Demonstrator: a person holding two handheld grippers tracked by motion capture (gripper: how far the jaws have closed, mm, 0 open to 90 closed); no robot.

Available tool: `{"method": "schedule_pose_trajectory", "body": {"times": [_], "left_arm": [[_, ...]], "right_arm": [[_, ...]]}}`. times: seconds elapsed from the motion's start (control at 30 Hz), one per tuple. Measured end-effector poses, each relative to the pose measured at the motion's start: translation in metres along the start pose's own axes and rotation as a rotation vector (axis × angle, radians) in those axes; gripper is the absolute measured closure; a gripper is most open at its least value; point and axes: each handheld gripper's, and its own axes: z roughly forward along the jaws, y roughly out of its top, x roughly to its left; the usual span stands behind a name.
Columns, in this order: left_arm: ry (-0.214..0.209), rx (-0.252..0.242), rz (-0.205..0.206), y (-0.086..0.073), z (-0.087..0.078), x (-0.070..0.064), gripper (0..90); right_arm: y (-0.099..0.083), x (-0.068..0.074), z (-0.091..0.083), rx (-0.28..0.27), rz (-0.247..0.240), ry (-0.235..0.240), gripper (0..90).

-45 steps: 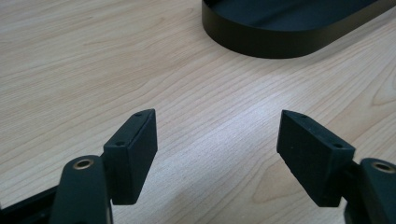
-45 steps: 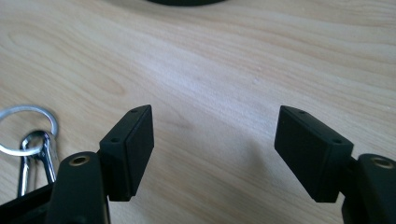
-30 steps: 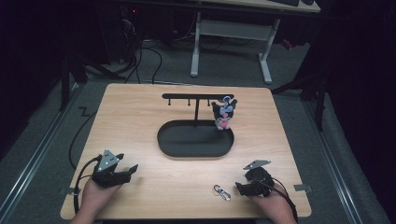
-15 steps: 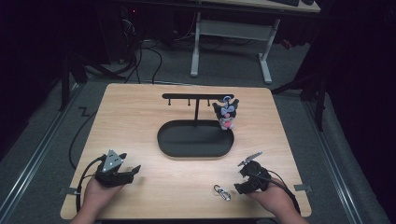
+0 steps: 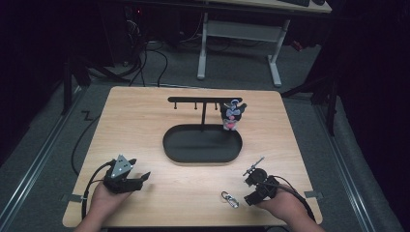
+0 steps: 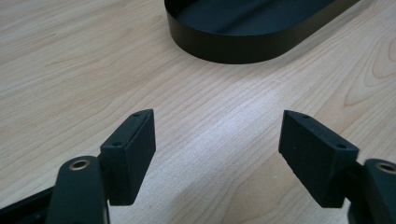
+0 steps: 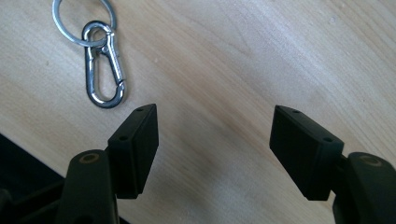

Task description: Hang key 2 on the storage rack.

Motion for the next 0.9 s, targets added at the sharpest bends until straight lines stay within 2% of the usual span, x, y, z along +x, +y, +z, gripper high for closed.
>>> {"method": "schedule_pose_trajectory", "body": {"times": [0.1, 0.33, 0.47, 0.5, 0.6, 0.9], "left_arm": [[0.002, -0.006, -0.002, 0.0, -0.001, -0.001, 27.9], [0.0, -0.009, -0.002, 0.0, -0.002, 0.0, 27.9], [-0.004, -0.005, 0.007, 0.0, -0.001, -0.001, 27.9], [-0.006, -0.004, 0.008, 0.001, -0.001, -0.002, 27.9], [-0.012, -0.003, 0.013, 0.001, 0.001, -0.002, 27.9], [-0.009, 0.007, 0.024, 0.001, 0.001, -0.003, 28.1]], "right_arm": [[0.002, 0.005, -0.003, 0.006, -0.007, 0.013, 34.5], [0.015, 0.028, -0.011, -0.012, -0.081, 0.049, 35.7], [0.024, 0.043, -0.008, 0.004, -0.112, 0.081, 41.0], [0.026, 0.046, -0.006, 0.004, -0.127, 0.083, 44.2], [0.033, 0.053, -0.002, 0.015, -0.168, 0.084, 45.8], [0.048, 0.062, 0.009, 0.032, -0.17, 0.059, 48.5]]}}
